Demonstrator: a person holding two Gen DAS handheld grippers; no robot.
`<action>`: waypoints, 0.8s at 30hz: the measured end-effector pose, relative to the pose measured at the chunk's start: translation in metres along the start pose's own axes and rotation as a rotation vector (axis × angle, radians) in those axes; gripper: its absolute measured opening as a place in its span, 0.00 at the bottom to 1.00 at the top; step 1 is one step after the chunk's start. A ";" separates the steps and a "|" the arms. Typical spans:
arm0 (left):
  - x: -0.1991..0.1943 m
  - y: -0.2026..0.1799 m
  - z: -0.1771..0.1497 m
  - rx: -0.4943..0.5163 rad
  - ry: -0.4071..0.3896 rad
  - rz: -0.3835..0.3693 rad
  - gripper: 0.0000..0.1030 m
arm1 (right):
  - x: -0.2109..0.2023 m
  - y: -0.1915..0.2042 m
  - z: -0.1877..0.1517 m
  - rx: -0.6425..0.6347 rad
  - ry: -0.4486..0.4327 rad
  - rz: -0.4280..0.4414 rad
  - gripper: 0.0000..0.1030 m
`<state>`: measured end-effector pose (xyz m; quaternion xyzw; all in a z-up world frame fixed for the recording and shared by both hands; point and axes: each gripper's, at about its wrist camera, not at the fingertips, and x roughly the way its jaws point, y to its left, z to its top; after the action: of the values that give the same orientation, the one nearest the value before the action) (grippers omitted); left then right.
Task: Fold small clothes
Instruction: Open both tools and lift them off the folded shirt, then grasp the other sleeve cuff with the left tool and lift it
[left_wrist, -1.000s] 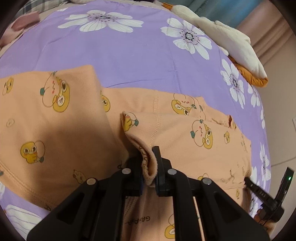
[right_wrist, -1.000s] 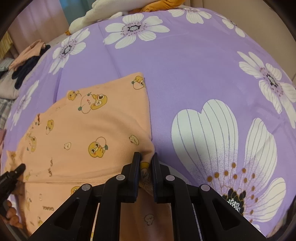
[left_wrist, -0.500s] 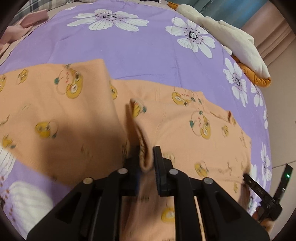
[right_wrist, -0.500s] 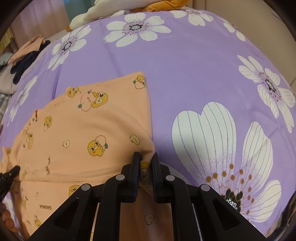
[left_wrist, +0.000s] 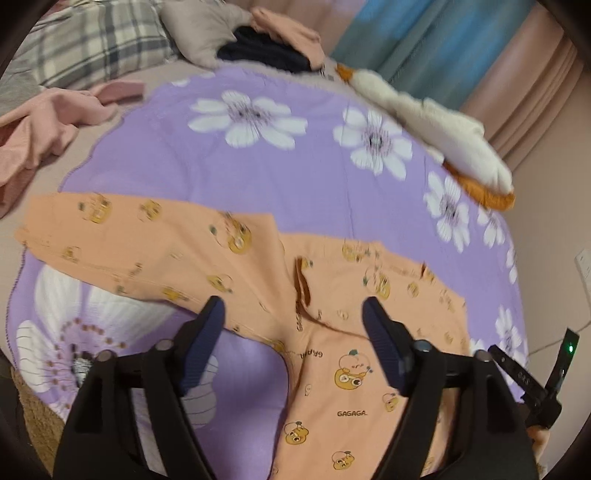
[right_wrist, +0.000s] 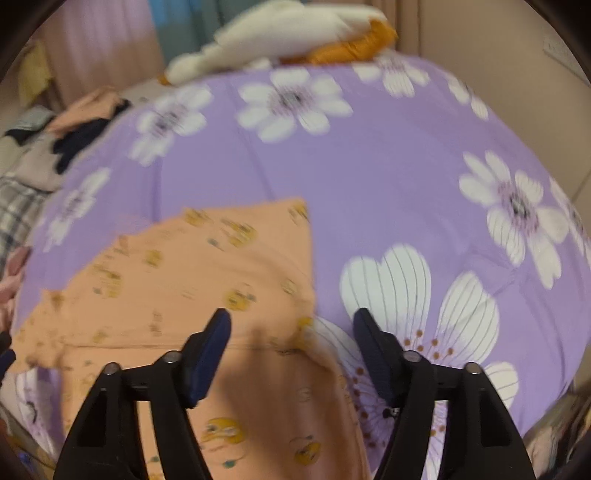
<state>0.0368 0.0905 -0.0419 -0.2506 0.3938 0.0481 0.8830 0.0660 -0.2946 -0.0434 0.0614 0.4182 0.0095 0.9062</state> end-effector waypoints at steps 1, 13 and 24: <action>-0.007 0.005 0.002 -0.012 -0.013 -0.010 0.86 | -0.008 0.005 0.000 -0.017 -0.018 0.021 0.69; -0.016 0.063 0.007 -0.099 -0.012 0.136 0.89 | -0.013 0.051 -0.033 -0.118 0.005 0.137 0.84; -0.007 0.124 0.013 -0.219 0.012 0.211 0.88 | -0.001 0.067 -0.040 -0.111 0.067 0.111 0.84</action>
<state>0.0062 0.2060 -0.0799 -0.3030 0.4157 0.1818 0.8380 0.0377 -0.2238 -0.0604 0.0337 0.4429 0.0851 0.8919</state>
